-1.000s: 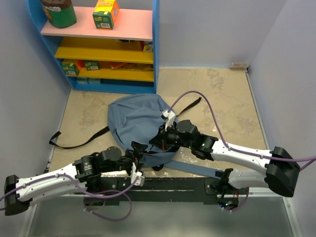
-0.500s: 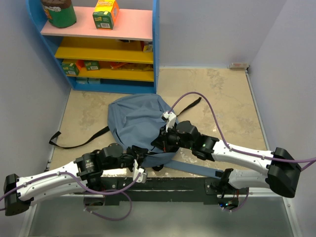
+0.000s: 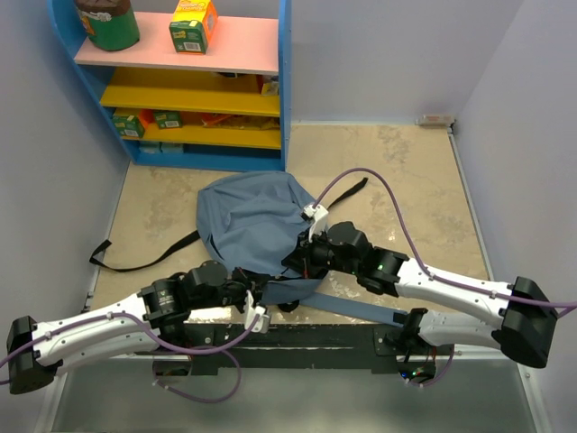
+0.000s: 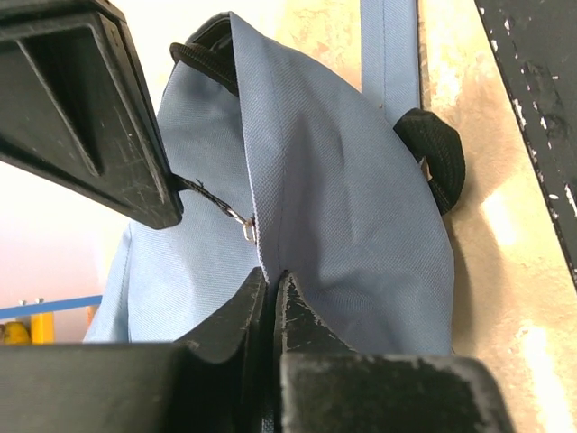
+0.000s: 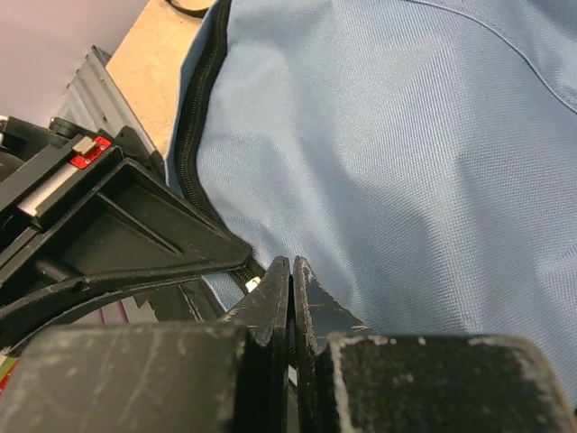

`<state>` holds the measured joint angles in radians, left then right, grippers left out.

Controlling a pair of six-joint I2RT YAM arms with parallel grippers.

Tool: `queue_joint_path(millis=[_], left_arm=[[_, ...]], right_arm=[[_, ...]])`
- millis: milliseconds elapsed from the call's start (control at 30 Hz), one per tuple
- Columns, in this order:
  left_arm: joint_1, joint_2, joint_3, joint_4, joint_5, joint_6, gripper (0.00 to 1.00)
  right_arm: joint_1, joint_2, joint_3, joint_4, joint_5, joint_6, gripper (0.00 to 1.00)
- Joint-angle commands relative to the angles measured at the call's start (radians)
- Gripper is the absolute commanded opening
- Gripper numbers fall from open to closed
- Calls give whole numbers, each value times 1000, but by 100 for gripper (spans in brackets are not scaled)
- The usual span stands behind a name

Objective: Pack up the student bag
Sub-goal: Zip the student bag at the center of the board.

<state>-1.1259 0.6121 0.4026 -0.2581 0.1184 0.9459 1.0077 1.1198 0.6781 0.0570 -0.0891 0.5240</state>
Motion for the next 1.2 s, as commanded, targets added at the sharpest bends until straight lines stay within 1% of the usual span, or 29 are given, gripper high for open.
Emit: queue_joint_path(millis=[0, 67, 200, 300, 333, 400, 500, 600, 667, 700, 733, 767, 800, 833, 867, 900, 933, 967, 1000, 1033, 1167], left_arm=[[6, 5, 31, 7, 16, 20, 0], [8, 5, 54, -39, 52, 30, 0], [11, 2, 96, -151, 115, 85, 0], [18, -9, 119, -257, 159, 90, 0], [20, -15, 120, -310, 170, 93, 0], [23, -43, 104, -342, 181, 109, 0], [23, -54, 97, -380, 170, 140, 0], [23, -55, 99, -409, 173, 152, 0], [23, -55, 107, -406, 175, 156, 0], [23, -54, 113, -399, 178, 159, 2], [23, -45, 120, -364, 182, 148, 47], [23, -37, 142, -328, 194, 127, 71], [21, -23, 156, -288, 201, 75, 79], [21, 29, 172, -211, 205, 45, 89], [21, 67, 212, -170, 198, 12, 98], [21, 108, 237, -137, 181, -71, 100], [21, 192, 258, -53, 153, -122, 100], [21, 230, 284, -11, 89, -169, 100], [21, 260, 288, 34, 64, -249, 100], [20, 302, 288, 112, 50, -283, 100], [-1, 382, 289, 186, 49, -447, 100]], right_arm=[[-3, -26, -9, -23, 74, -6, 0], [-6, -26, 0, -49, 86, -16, 0], [-37, -8, 44, -132, 201, -57, 0], [-110, 8, 81, -232, 294, -77, 0], [-168, -1, 86, -267, 310, -84, 0], [-213, -29, 83, -241, 295, -96, 0], [-219, -51, 92, -233, 289, -105, 0], [-219, -43, 95, -220, 241, -111, 0], [-219, -48, 92, -207, 217, -110, 0], [-219, -49, 89, -191, 206, -110, 0], [-219, -52, 86, -180, 189, -110, 0], [-219, -54, 83, -166, 151, -108, 0], [-219, -54, 75, -136, 135, -107, 0], [-219, -51, 72, -123, 124, -102, 0], [-219, -46, 74, -125, 109, -91, 0], [-219, -35, 75, -128, 98, -84, 0], [-219, -32, 77, -132, 97, -79, 0], [-218, -32, 78, -138, 95, -73, 0], [-218, -37, 71, -134, 92, -70, 0], [-218, -54, 66, -129, 94, -68, 0], [-219, -81, 54, -126, 97, -55, 0]])
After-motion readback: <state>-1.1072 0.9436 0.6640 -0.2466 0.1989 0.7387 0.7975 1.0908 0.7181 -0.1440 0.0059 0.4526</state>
